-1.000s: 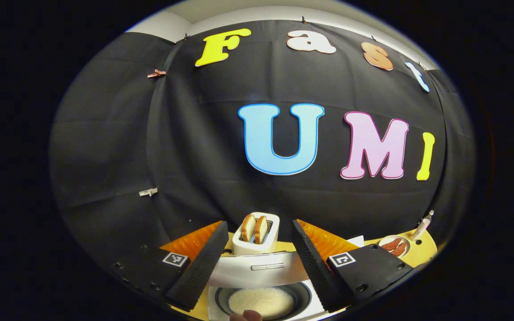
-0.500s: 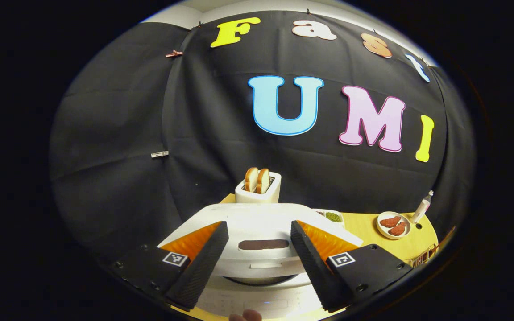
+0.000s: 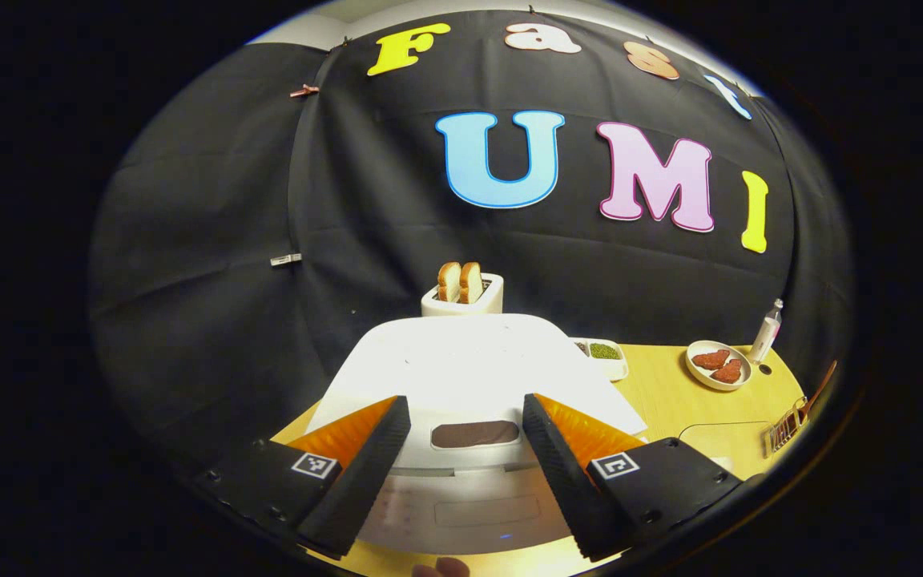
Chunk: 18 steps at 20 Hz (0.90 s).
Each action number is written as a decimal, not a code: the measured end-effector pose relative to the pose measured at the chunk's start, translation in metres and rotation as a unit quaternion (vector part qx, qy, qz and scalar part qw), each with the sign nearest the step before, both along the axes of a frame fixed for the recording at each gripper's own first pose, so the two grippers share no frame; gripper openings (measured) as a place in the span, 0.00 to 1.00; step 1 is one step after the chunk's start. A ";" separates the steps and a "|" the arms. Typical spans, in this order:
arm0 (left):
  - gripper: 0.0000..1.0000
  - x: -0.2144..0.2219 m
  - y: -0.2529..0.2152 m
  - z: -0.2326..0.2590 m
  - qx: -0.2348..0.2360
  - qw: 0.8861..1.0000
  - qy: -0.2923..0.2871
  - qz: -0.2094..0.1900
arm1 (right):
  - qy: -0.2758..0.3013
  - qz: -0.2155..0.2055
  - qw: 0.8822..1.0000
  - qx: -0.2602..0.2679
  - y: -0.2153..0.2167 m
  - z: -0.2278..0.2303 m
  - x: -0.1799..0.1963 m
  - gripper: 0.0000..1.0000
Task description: Close the left gripper, press the button to open the rice cooker; take a wooden spoon from the chopstick holder with the right hand, scoop a spoonful of rice and pour it into the rice cooker, then put the wooden spoon back into the chopstick holder.
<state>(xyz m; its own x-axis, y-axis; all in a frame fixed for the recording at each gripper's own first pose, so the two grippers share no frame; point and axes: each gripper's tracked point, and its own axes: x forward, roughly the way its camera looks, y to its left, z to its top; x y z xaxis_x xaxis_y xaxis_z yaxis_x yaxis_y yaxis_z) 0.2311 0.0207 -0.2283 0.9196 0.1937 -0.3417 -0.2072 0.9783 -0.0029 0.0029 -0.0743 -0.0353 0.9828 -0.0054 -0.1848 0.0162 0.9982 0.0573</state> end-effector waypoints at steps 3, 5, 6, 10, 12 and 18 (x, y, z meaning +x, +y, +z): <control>1.00 -0.003 -0.001 -0.009 -0.004 1.000 0.011 0.008 | -0.003 0.000 1.000 0.002 0.000 0.003 0.003 0.98; 1.00 -0.005 -0.001 -0.011 0.001 1.000 0.013 0.010 | -0.005 0.000 1.000 0.005 -0.001 0.004 0.005 0.98; 1.00 -0.006 -0.003 -0.010 0.000 1.000 0.013 0.010 | -0.007 -0.002 1.000 0.005 -0.002 0.005 0.005 0.98; 1.00 -0.010 -0.005 -0.013 0.004 1.000 0.024 0.008 | -0.012 -0.003 1.000 0.005 -0.003 0.005 0.005 0.98; 1.00 -0.012 -0.006 -0.010 0.006 1.000 0.025 0.002 | -0.013 -0.002 1.000 0.006 -0.003 0.005 0.006 0.98; 0.98 -0.025 -0.010 0.004 -0.013 1.000 0.003 -0.016 | -0.015 0.005 1.000 0.021 0.001 0.008 0.012 0.98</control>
